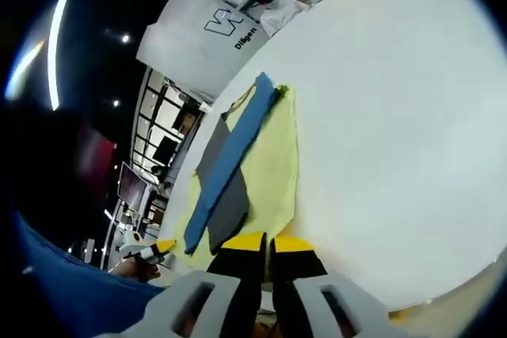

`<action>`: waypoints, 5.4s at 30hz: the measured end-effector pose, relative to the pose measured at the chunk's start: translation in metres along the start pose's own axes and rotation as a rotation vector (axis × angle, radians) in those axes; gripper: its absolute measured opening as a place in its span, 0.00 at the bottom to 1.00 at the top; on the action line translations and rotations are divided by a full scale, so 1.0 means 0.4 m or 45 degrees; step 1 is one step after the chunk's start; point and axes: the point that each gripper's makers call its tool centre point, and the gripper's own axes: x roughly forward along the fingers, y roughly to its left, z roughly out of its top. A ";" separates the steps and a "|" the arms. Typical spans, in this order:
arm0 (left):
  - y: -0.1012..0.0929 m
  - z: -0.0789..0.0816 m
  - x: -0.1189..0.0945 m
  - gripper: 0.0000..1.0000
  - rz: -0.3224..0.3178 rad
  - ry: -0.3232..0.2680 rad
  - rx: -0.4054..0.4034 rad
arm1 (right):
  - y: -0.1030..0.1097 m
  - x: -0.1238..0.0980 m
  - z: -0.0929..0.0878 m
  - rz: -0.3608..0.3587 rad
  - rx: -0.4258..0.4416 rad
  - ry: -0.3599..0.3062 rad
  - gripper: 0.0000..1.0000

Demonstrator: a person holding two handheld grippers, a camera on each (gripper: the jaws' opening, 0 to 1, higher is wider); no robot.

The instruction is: Fold the garment on the visible template until the final outline fits inside the template.

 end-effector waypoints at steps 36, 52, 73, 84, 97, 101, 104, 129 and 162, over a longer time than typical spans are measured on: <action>-0.100 -0.104 -0.138 0.00 -0.075 -0.067 -0.109 | -0.003 -0.123 -0.104 0.016 0.140 0.009 0.00; -0.123 0.085 -0.079 0.00 -0.166 -0.153 -0.052 | 0.084 -0.066 0.099 0.173 0.136 -0.150 0.00; -0.082 0.249 0.033 0.00 -0.110 -0.172 -0.057 | 0.088 0.062 0.273 0.187 0.185 -0.223 0.00; -0.066 0.349 0.095 0.00 -0.103 -0.174 -0.041 | 0.087 0.125 0.369 0.210 0.218 -0.240 0.00; -0.047 0.453 0.179 0.00 -0.094 -0.169 -0.018 | 0.082 0.202 0.473 0.208 0.211 -0.234 0.00; -0.045 0.482 0.200 0.00 -0.100 -0.159 -0.006 | 0.085 0.219 0.506 0.208 0.190 -0.225 0.00; -0.044 0.502 0.211 0.00 -0.105 -0.161 -0.006 | 0.093 0.230 0.534 0.220 0.174 -0.228 0.00; 0.004 0.644 0.317 0.00 -0.085 -0.196 -0.044 | 0.098 0.363 0.674 0.235 0.155 -0.202 0.00; 0.107 0.712 0.423 0.13 0.030 -0.319 -0.190 | -0.044 0.431 0.790 0.110 0.309 -0.386 0.13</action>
